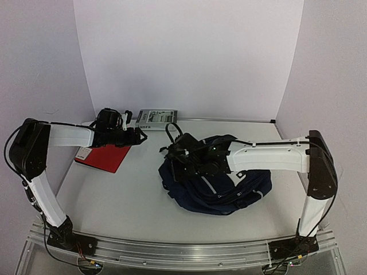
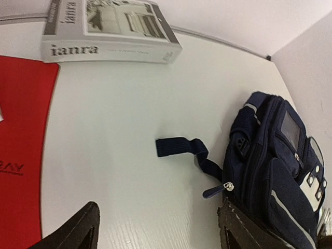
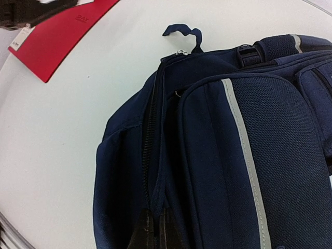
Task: Pack the student bag
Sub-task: Adjust the book at the center of the board.
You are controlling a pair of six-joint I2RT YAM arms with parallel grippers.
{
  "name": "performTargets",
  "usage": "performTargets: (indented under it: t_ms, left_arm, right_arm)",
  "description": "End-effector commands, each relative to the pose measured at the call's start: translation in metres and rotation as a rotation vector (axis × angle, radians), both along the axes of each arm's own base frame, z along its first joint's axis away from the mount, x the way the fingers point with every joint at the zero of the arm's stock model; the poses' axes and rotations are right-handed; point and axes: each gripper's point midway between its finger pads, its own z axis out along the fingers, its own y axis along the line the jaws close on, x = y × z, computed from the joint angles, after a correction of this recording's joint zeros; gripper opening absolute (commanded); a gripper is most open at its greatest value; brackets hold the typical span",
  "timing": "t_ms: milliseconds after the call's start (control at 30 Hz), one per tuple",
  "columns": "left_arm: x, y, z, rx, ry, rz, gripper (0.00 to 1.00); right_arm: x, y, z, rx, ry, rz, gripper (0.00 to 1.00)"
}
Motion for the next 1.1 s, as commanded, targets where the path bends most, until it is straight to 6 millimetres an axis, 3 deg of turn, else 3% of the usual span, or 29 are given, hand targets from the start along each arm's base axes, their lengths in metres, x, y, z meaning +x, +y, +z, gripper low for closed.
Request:
performTargets:
  t_ms: [0, 133, 300, 400, 500, 633, 800, 1067]
  left_arm:
    - [0.000, 0.083, -0.001, 0.060, 0.091, 0.255, 0.83]
    - [-0.003, 0.142, -0.009, -0.024, 0.162, 0.411, 0.84]
    - [-0.022, 0.212, -0.022, -0.142, 0.209, 0.644, 0.83]
    - [-0.028, 0.240, -0.019, -0.247, 0.169, 0.724, 0.82]
    - [-0.020, 0.265, -0.011, -0.304, 0.128, 0.773, 0.80]
    - [0.003, 0.281, -0.011, -0.362, 0.089, 0.765, 0.73]
    - [0.030, 0.297, -0.011, -0.282, 0.014, 0.754, 0.63]
    - [0.061, 0.320, -0.018, -0.168, -0.039, 0.779, 0.56]
  right_arm:
    - [0.050, -0.007, 0.031, 0.069, -0.100, -0.119, 0.04]
    - [0.057, -0.005, 0.023, 0.085, -0.087, -0.113, 0.06]
    - [0.057, -0.006, 0.016, 0.112, -0.069, -0.111, 0.08]
    - [0.056, -0.008, 0.010, 0.119, -0.058, -0.110, 0.08]
    - [0.054, -0.008, 0.006, 0.129, -0.048, -0.105, 0.09]
    - [0.051, -0.007, 0.003, 0.147, -0.034, -0.103, 0.08]
    - [0.048, -0.009, 0.004, 0.171, -0.024, -0.108, 0.08]
    - [0.042, -0.004, -0.006, 0.193, 0.015, -0.086, 0.08]
